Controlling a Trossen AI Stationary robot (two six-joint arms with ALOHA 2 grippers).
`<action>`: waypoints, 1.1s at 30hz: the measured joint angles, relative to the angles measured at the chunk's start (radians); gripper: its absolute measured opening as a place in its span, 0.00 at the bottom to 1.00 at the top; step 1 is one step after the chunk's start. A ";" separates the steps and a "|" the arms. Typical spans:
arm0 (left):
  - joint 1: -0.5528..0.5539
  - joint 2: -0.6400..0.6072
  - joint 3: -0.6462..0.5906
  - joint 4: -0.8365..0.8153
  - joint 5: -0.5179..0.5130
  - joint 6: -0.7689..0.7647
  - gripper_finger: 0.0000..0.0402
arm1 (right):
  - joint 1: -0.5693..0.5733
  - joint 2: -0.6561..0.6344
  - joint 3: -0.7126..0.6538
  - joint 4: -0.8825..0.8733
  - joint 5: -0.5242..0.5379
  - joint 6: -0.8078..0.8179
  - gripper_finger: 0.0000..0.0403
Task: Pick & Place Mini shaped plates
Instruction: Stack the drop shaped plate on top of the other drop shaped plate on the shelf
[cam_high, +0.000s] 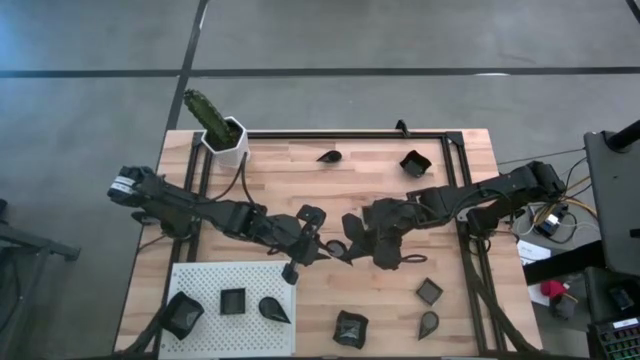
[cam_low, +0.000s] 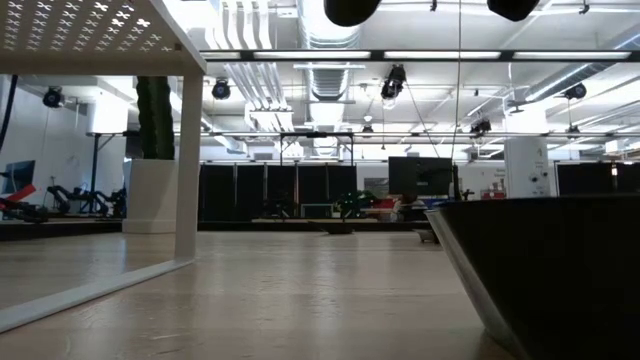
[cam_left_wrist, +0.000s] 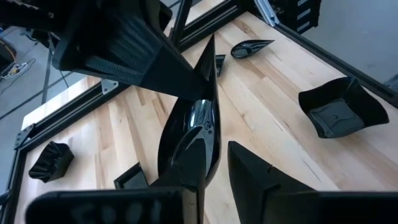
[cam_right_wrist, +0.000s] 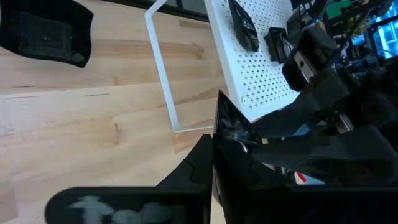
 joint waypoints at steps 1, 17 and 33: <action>0.000 0.000 0.000 0.000 0.000 0.000 0.12 | 0.000 0.000 0.000 0.000 0.000 0.000 0.02; 0.007 0.001 -0.001 -0.006 0.010 0.014 0.00 | 0.000 0.000 0.000 0.006 0.008 0.036 0.02; 0.009 -0.004 -0.001 -0.015 0.008 0.008 0.00 | 0.000 0.000 0.000 0.031 0.011 0.052 0.02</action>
